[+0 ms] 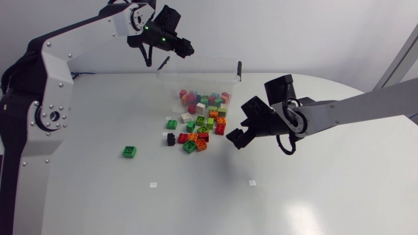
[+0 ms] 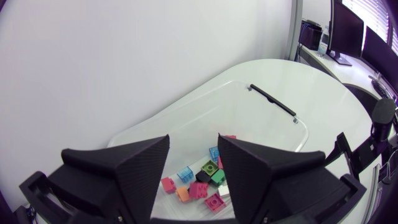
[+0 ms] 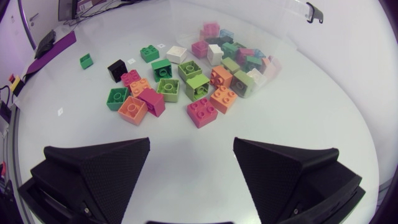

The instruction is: Place the duplo bricks in the container

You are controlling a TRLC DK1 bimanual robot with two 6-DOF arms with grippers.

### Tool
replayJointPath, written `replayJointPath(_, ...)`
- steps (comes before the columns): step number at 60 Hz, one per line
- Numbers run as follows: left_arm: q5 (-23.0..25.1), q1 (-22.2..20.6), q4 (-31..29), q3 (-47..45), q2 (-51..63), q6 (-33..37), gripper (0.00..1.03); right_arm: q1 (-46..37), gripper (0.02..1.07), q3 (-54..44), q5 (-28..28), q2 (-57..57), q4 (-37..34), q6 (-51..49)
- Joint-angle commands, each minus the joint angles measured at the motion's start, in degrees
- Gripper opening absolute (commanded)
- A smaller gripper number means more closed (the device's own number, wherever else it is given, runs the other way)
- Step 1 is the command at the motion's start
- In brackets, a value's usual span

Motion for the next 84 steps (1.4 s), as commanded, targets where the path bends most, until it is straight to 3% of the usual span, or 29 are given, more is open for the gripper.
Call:
replayJointPath(1,-0.3,-0.9,0.3,3.7,2.8,-2.7,0.59,-0.2,0.99,-1.6,-0.6,0.8,1.0,-1.3)
replayJointPath(4,-0.3,-1.0,0.1,4.1,3.1,-3.1,0.61,-0.3,0.99,-1.8,-1.1,0.7,1.1,-1.3)
replayJointPath(9,-0.8,-1.4,-1.9,3.7,1.7,-2.9,0.80,-0.7,0.99,-2.0,-1.3,0.8,1.7,-1.4)
replayJointPath(15,-1.3,-0.8,-4.7,0.0,-2.5,-1.2,0.95,-1.3,0.99,-0.6,-2.2,2.4,1.6,-2.2)
replayJointPath(22,-1.8,0.4,-4.0,-8.1,-7.7,0.8,0.96,-1.3,0.99,2.2,-3.2,5.5,0.5,-3.3)
replayJointPath(23,-2.1,0.7,-1.2,-15.2,-11.9,2.1,0.97,-1.2,0.99,3.1,-3.4,6.5,-0.4,-4.1)
replayJointPath(28,-2.8,1.4,4.9,-25.8,-18.1,3.2,0.98,-1.2,0.99,5.8,-3.7,8.9,-1.0,-4.8)
replayJointPath(40,-2.7,4.2,5.9,-38.6,-25.8,7.5,0.98,-1.1,0.99,14.1,-4.3,15.0,-4.6,-5.9)
replayJointPath(53,-2.7,6.2,11.2,-55.3,-38.1,12.0,0.98,-0.6,0.99,20.6,-4.2,20.9,-7.7,-7.5)
replayJointPath(76,3.7,15.1,10.5,-67.8,-46.3,19.5,0.98,1.7,0.96,24.5,-4.2,24.4,-11.5,-9.9)
replayJointPath(84,5.5,17.2,9.3,-69.9,-47.4,22.0,0.98,2.8,0.89,26.3,-3.7,25.3,-12.5,-10.1)
